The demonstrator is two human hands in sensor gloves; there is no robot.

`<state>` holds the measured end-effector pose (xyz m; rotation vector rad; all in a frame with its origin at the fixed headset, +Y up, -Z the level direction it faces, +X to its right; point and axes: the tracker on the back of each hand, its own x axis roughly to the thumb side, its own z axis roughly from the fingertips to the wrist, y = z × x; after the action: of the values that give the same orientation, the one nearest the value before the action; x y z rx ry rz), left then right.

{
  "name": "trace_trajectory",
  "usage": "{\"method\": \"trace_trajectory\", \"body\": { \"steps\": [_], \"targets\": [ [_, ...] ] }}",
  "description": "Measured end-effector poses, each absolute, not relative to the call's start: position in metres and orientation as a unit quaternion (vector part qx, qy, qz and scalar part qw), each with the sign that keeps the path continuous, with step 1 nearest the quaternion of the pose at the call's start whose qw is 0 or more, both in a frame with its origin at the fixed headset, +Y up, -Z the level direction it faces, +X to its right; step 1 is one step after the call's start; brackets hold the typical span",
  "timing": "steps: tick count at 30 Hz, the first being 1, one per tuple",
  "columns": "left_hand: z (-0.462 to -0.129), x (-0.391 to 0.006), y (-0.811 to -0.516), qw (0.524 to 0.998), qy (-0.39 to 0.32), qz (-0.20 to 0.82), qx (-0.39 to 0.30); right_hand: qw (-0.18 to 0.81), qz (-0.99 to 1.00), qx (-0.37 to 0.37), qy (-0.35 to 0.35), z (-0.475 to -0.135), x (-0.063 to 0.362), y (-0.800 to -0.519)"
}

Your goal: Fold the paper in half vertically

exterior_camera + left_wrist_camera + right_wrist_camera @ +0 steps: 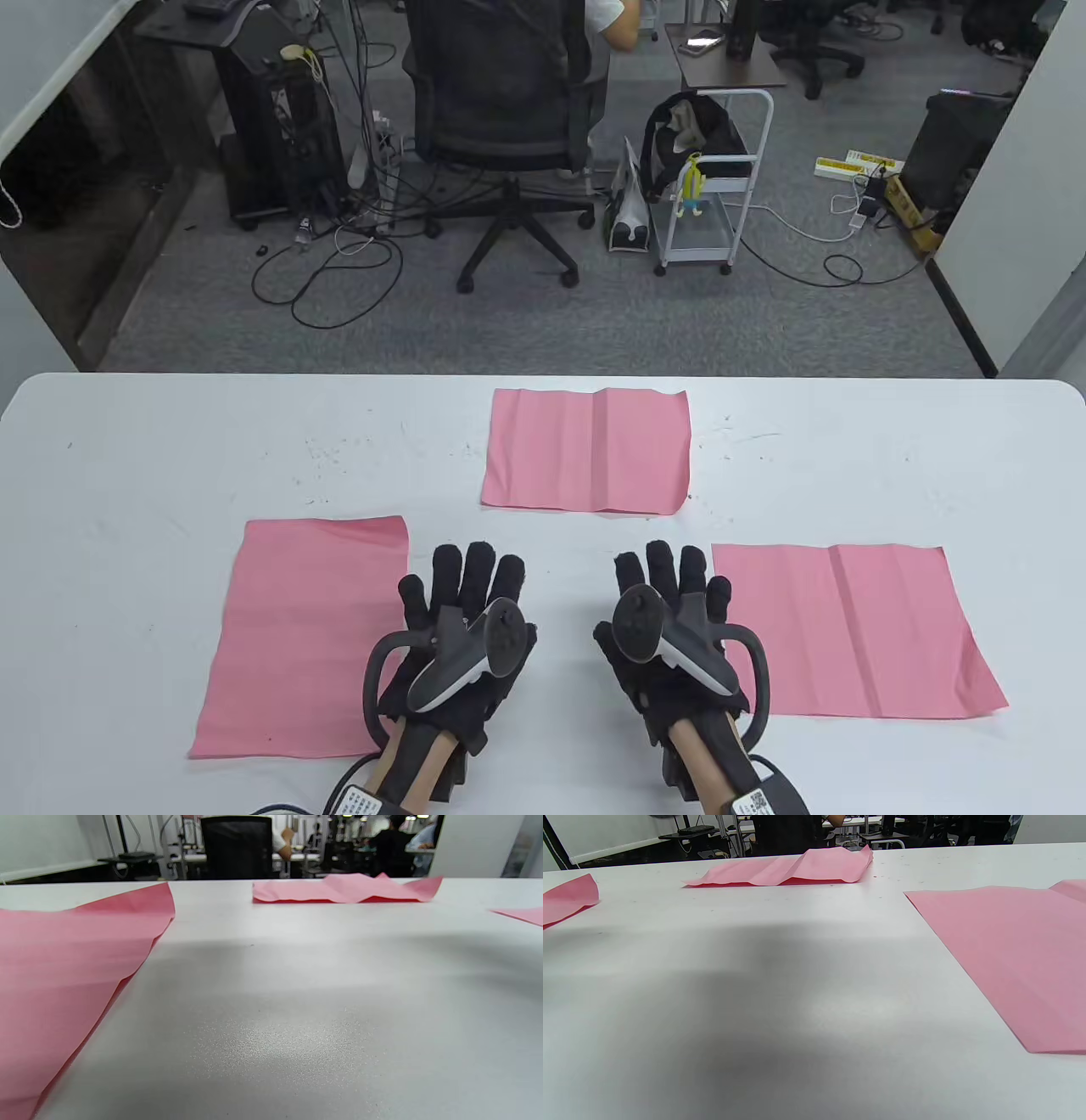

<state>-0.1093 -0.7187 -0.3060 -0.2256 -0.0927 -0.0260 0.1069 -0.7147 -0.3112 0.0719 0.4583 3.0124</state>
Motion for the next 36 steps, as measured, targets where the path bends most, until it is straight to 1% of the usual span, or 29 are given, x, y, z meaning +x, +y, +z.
{"method": "trace_trajectory", "body": {
  "steps": [10,15,19,24,27,31,34,36],
  "targets": [
    [-0.307,-0.110,-0.719,0.991,-0.049,-0.002,-0.122,0.065,0.984,0.028,0.166,-0.313,0.108,-0.718],
    [-0.307,-0.109,-0.720,0.991,-0.052,0.000,-0.127,0.075,0.981,0.027,0.179,-0.317,0.111,-0.725],
    [-0.307,-0.109,-0.720,0.990,-0.052,-0.001,-0.131,0.079,0.978,0.019,0.194,-0.321,0.116,-0.732],
    [-0.307,-0.110,-0.721,0.989,-0.055,0.005,-0.135,0.103,0.973,0.011,0.205,-0.325,0.127,-0.734],
    [-0.308,-0.111,-0.720,0.989,-0.055,0.007,-0.136,0.129,0.970,-0.004,0.204,-0.326,0.145,-0.730],
    [-0.308,-0.112,-0.720,0.989,-0.055,0.012,-0.135,0.157,0.963,-0.061,0.210,-0.333,0.194,-0.726],
    [-0.308,-0.112,-0.720,0.989,-0.056,0.014,-0.135,0.124,0.956,-0.127,0.232,-0.335,0.242,-0.728],
    [-0.308,-0.113,-0.720,0.989,-0.056,0.016,-0.135,0.118,0.950,-0.158,0.241,-0.333,0.264,-0.733]
  ]
}}
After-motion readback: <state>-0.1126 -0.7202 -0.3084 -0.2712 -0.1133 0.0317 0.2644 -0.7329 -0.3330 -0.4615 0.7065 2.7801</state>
